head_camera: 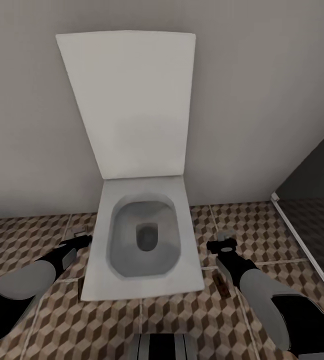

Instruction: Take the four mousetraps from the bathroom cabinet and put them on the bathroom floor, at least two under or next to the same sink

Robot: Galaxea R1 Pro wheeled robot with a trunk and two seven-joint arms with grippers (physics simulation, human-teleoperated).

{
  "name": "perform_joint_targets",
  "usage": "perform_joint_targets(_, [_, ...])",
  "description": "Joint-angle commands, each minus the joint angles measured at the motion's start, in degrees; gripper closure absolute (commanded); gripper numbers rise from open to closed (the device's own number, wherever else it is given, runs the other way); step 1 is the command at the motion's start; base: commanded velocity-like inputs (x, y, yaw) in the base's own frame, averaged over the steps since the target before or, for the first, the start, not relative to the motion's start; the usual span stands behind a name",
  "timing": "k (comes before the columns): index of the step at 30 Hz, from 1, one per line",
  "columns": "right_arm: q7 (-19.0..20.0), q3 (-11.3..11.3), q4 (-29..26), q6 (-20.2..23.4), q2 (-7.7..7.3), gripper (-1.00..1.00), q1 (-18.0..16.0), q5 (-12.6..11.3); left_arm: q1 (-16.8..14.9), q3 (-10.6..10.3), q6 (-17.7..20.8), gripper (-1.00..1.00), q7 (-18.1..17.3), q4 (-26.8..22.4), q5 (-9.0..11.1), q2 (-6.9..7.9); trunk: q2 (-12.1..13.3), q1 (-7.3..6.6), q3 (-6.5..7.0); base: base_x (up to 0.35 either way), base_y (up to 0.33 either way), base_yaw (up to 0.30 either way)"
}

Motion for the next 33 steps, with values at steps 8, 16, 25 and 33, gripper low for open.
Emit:
perform_joint_targets(8, [-0.29, 0.12, -0.01, 0.24, -0.04, -1.0, -0.01, 0.37, -0.03, -0.47, -0.2, -1.0, 0.32, -0.11, 0.36, 0.06, 0.1, -0.21, 1.74, 0.0, 0.0, 0.0])
perform_joint_targets(16, [-0.28, 0.12, -0.01, 0.24, -0.07, -1.0, -0.01, 0.37, -0.03, -0.49, -0.2, -1.0, 0.36, -0.12, 0.36, 0.1, 0.2, -0.42, 3.52, 0.0, 0.0, 0.0])
perform_joint_targets(25, [-0.29, 0.12, -0.01, 0.24, -0.07, -1.0, -0.01, 0.37, -0.03, -0.49, -0.2, -1.0, 0.37, -0.12, 0.36, 0.1, 0.32, -0.65, 5.51, 0.0, 0.0, 0.0])
perform_joint_targets(33, [-0.26, 0.12, -0.01, 0.24, -0.07, -1.0, -0.01, 0.37, -0.03, -0.49, -0.2, -1.0, 0.47, -0.1, 0.36, 0.1, 1.66, -1.47, 7.15, 0.0, 0.0, 0.0])
